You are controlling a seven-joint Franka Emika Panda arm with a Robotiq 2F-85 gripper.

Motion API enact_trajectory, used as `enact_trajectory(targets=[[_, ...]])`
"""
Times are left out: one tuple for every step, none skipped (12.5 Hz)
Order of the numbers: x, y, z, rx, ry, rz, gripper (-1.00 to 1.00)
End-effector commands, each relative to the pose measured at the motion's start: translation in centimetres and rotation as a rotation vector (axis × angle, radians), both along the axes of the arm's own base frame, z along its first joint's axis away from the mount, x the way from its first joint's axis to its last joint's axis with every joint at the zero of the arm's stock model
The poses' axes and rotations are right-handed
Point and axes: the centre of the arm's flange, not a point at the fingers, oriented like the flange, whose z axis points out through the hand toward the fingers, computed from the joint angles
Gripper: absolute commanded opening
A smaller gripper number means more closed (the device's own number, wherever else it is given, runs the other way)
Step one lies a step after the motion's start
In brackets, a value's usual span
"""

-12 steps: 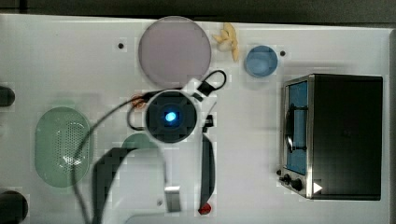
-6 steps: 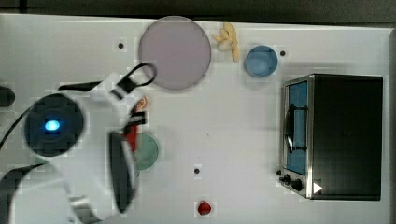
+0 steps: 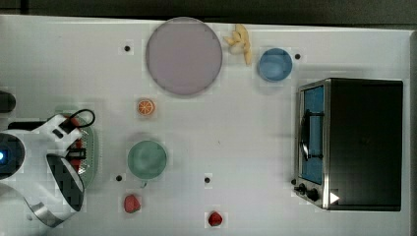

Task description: Pick Ketchup from the table and place it in strainer.

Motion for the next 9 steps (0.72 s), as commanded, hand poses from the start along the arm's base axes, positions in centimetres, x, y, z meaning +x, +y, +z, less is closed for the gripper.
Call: enact_trajectory(targets=[[1.6,1.1,-2.2,0.085,-0.012,-0.186,0.26],[1.5,1.5,-4.3,0.099,0.007,-0.190,0.34],[1.4,1.9,-6.1,0.114,0.024,-0.194,0.54],[1.3,2.6,-7.5,0.131,0.033,-0.194,0.76],[1.7,3.0,-7.7,0.153,0.023,-0.201,0.98],[1.8,3.4,-7.3,0.160,0.020,-0.200,1.00],[2.1,3.8,-6.0,0.169,0.009,-0.223,1.00],[2.3,4.0,-4.1,0.168,0.001,-0.263,1.00],[2.5,4.0,-1.7,0.159,-0.008,-0.306,1.00]])
